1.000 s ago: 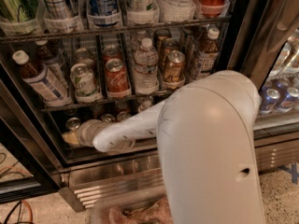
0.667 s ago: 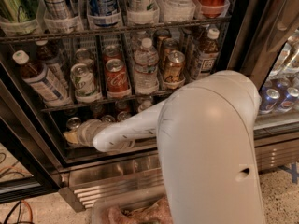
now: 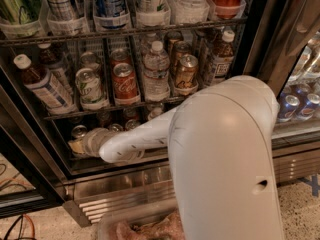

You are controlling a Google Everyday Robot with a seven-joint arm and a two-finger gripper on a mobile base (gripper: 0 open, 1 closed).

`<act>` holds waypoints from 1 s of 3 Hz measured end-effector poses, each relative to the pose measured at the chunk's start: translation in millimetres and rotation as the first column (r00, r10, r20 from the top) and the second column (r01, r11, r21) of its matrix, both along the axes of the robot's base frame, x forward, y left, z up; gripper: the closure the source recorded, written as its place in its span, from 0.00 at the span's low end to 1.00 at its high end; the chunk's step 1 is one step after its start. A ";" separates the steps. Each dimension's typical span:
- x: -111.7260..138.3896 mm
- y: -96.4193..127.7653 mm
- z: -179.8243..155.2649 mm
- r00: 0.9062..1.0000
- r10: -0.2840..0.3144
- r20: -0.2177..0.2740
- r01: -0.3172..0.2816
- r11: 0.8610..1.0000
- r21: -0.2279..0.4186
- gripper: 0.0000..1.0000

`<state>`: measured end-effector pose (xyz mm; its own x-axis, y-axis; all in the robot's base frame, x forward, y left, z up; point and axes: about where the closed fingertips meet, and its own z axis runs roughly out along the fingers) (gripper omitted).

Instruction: Pick pepsi can from bottom shelf of fridge

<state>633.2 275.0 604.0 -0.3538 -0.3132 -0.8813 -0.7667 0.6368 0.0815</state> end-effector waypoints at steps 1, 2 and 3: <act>-7.5 2.6 6.3 0.999 0.031 -0.011 -0.031 0.999 0.029 1.00; -18.5 2.2 14.6 0.998 0.055 -0.021 -0.053 0.997 0.063 1.00; -23.5 1.8 16.8 0.998 0.063 -0.026 -0.061 0.995 0.080 1.00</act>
Offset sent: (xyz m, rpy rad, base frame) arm -0.0404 -0.0022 0.0335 0.1318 0.0437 0.0932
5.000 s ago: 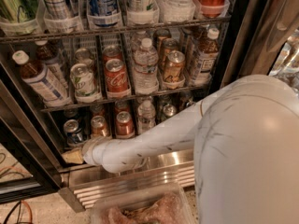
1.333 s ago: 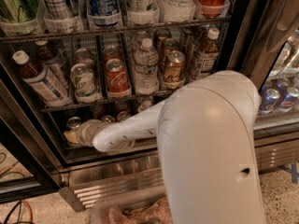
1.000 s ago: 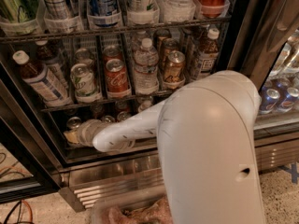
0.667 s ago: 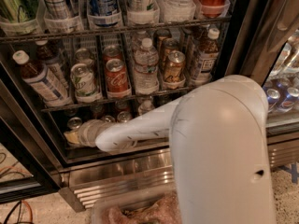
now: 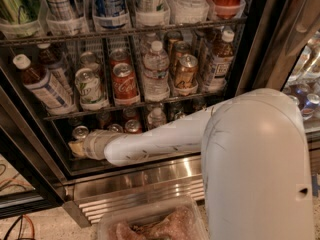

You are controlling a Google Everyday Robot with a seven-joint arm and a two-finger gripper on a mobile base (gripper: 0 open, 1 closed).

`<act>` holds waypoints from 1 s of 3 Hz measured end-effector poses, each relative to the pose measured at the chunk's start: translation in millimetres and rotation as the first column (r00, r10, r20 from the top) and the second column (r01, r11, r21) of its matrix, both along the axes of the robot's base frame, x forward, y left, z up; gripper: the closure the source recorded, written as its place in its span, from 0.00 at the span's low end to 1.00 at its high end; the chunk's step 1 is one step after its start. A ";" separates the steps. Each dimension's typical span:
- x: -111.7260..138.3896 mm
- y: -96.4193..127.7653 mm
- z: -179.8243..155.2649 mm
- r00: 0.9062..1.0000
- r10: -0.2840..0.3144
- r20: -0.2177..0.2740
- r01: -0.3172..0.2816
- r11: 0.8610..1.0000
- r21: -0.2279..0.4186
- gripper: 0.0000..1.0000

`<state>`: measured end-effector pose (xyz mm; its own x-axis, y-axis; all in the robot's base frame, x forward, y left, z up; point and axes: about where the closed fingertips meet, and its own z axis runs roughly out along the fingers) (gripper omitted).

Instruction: Pick pepsi can from bottom shelf of fridge

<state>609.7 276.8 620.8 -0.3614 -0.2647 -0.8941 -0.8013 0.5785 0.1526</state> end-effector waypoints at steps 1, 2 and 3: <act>-7.1 -0.7 3.2 1.000 0.016 -0.012 -0.016 1.000 0.023 1.00; -5.4 -0.6 3.2 1.000 0.016 -0.012 -0.016 1.000 0.023 1.00; -6.4 -3.0 5.8 1.000 0.015 -0.015 -0.015 0.999 0.031 1.00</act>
Offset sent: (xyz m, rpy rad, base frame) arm -0.0266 -0.0274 0.0261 0.1146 0.0594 0.0045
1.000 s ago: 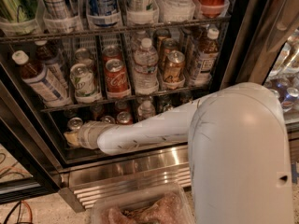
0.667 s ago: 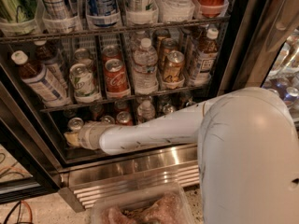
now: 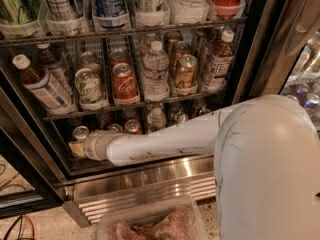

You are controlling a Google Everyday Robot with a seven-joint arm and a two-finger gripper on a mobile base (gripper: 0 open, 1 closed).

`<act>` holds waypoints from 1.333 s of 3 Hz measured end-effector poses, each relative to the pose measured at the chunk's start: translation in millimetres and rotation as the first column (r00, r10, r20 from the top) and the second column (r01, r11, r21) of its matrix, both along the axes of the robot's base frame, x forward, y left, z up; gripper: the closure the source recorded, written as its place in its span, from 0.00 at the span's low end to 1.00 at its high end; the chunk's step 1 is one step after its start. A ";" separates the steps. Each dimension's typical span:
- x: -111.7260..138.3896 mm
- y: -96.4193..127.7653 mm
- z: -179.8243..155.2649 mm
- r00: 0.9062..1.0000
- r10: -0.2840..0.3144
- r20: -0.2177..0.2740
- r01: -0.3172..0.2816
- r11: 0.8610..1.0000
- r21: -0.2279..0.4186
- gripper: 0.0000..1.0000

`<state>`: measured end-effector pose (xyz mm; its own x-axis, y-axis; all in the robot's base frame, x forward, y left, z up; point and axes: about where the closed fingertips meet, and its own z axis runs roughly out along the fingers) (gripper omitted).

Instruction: Pick pepsi can from bottom shelf of fridge

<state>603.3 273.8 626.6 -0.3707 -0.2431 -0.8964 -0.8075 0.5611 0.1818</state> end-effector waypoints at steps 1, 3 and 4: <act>-1.1 -3.0 2.6 1.000 -0.002 -0.002 0.002 1.000 0.007 1.00; -4.5 -9.4 7.8 1.000 -0.009 -0.005 0.009 1.000 0.015 1.00; -6.7 -12.6 10.3 1.000 -0.012 -0.007 0.012 1.000 0.019 1.00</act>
Offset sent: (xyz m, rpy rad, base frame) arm -0.0470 -0.0772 0.0622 0.1064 0.0303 -0.0702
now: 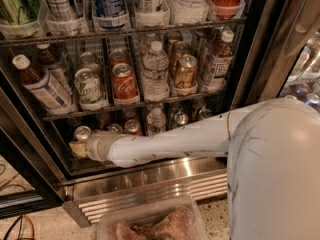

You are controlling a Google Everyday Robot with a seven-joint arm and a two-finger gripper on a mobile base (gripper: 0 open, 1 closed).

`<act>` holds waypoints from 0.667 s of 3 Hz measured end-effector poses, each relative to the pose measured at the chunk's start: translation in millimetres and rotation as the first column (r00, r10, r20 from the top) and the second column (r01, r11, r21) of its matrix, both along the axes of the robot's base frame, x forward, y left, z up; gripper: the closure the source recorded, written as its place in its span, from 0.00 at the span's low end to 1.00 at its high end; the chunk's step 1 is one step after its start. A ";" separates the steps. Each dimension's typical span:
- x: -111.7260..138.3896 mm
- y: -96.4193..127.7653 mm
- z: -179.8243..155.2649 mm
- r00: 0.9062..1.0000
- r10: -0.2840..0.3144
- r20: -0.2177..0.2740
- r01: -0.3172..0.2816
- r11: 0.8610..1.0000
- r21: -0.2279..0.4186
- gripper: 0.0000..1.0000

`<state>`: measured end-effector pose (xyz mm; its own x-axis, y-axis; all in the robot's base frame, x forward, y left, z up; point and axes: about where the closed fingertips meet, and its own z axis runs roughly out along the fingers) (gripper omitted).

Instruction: Pick pepsi can from bottom shelf of fridge

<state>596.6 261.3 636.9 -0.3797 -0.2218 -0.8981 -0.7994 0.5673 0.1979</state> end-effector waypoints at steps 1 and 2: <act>-3.8 -4.3 2.9 1.000 -0.005 -0.006 0.005 1.000 0.003 1.00; -30.4 -31.9 19.9 0.998 -0.045 -0.038 0.046 0.999 0.014 1.00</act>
Offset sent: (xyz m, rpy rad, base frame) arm -0.0961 -0.1038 0.0619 0.0445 0.1159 -0.1502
